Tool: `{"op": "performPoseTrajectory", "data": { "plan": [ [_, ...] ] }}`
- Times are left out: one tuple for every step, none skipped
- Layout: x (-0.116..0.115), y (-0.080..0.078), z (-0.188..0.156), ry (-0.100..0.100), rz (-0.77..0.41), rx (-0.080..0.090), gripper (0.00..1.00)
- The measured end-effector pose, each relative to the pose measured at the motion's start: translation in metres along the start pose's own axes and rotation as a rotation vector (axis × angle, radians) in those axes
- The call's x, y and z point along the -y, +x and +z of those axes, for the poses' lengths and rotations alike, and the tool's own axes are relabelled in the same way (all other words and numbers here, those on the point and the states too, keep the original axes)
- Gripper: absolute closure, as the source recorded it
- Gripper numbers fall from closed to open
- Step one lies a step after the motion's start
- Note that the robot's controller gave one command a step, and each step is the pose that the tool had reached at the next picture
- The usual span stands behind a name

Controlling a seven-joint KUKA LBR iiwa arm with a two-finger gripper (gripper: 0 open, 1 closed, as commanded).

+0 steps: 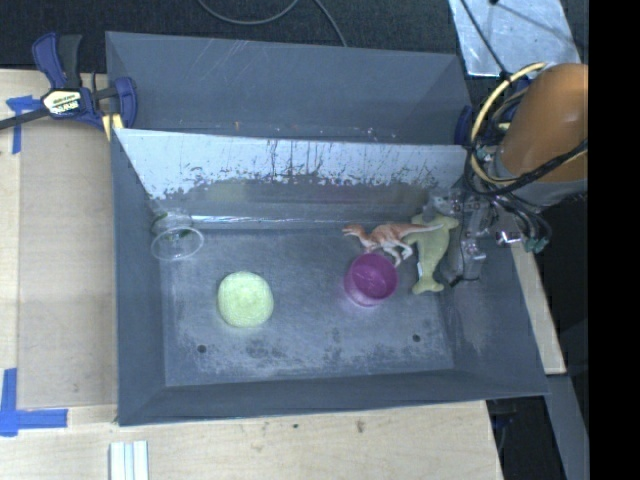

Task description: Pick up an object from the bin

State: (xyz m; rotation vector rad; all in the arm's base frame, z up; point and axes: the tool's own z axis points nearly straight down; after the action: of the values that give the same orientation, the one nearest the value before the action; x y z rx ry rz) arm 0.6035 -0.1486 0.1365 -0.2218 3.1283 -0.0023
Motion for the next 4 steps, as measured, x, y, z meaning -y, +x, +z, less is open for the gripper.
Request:
{"op": "performPoseTrajectory", "data": {
  "plan": [
    [0.002, -0.003, 0.032, -0.002, -0.209, -0.002, 0.0],
    [0.007, -0.015, 0.017, 0.0, -0.484, 0.001, 0.0],
    [-0.004, -0.019, 0.062, -0.026, -0.614, 0.012, 0.0],
    [0.003, -0.022, 0.063, -0.016, -0.736, 0.006, 1.0]
  ]
}}
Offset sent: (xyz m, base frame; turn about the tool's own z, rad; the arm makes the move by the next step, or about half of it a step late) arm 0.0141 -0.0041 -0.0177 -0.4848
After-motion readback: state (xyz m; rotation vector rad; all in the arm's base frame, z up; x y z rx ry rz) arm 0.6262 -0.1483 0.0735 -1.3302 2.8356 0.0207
